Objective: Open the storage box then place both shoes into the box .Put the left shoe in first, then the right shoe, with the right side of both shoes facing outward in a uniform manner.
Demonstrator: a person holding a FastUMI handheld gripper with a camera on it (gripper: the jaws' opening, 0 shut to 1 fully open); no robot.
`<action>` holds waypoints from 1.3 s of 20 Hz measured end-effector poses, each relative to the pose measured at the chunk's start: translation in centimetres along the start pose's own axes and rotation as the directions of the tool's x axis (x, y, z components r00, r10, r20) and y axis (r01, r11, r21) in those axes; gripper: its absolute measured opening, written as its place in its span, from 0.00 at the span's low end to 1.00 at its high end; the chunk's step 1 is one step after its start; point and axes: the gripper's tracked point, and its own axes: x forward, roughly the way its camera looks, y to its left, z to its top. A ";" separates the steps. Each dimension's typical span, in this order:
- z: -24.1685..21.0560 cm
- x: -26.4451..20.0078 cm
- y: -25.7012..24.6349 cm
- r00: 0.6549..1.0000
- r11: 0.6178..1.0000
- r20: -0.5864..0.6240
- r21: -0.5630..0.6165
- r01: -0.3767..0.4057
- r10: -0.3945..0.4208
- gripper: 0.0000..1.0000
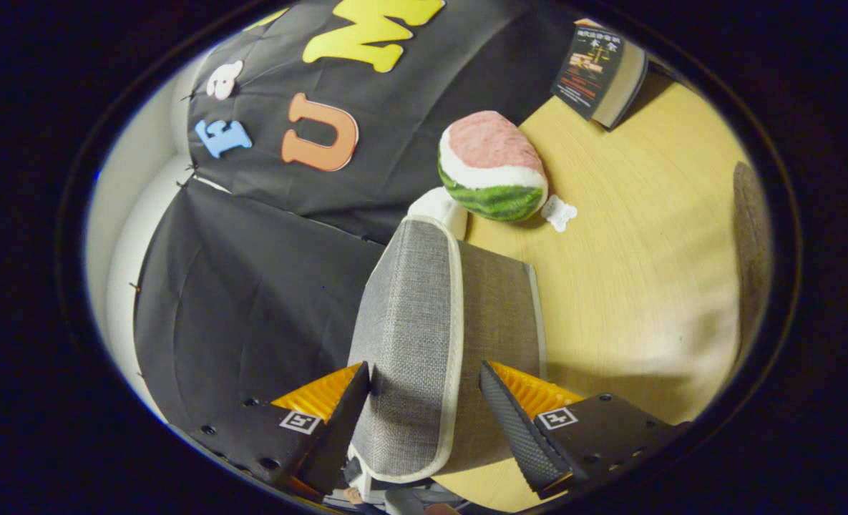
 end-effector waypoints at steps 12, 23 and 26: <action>1.5 -2.6 0.7 0.999 0.998 0.035 0.067 -0.004 0.002 0.35; 2.6 -4.9 10.5 0.996 0.992 0.062 -0.113 -0.049 0.056 0.00; 2.4 -4.0 14.8 0.996 0.973 0.057 -0.221 -0.059 0.073 0.00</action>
